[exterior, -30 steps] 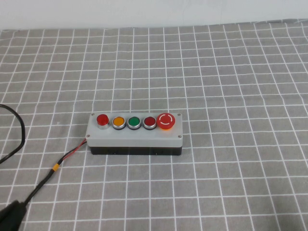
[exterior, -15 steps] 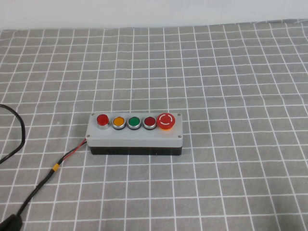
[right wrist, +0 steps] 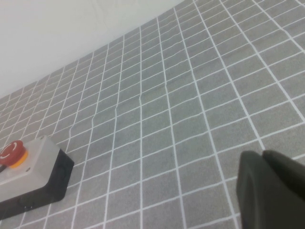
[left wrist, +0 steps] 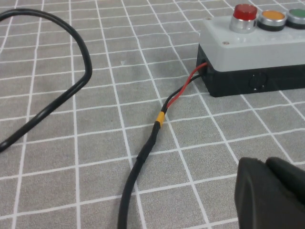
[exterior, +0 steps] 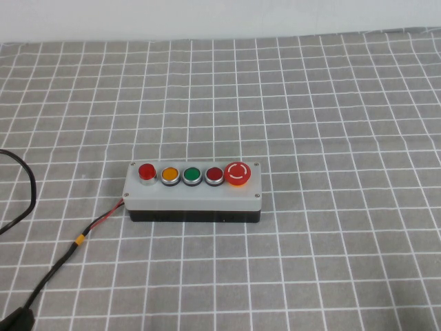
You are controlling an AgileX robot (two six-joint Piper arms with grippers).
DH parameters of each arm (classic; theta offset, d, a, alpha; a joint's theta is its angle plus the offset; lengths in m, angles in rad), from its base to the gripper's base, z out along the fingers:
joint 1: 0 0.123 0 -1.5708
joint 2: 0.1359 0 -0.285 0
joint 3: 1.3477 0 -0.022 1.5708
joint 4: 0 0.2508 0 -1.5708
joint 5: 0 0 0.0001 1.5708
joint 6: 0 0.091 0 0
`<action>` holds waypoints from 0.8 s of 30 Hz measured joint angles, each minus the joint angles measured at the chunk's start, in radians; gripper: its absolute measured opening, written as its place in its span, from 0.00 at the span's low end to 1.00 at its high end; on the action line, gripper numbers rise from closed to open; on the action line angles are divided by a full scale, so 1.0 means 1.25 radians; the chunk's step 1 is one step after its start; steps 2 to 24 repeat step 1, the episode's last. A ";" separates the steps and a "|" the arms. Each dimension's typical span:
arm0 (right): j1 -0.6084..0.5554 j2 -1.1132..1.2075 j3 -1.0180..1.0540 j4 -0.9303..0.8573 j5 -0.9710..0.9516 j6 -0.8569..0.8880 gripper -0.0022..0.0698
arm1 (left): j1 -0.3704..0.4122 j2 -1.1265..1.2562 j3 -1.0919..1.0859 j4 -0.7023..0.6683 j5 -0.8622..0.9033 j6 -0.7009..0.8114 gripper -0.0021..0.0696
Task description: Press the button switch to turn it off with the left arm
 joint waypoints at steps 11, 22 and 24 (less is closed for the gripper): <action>0.000 0.000 0.000 0.000 0.000 0.000 0.01 | 0.000 0.000 0.000 0.000 0.000 0.000 0.02; 0.000 0.000 0.000 0.000 0.000 0.000 0.01 | 0.000 0.000 0.000 0.000 0.000 0.000 0.02; 0.000 0.000 0.000 0.000 0.000 0.000 0.01 | 0.000 0.000 0.000 0.000 0.000 0.000 0.02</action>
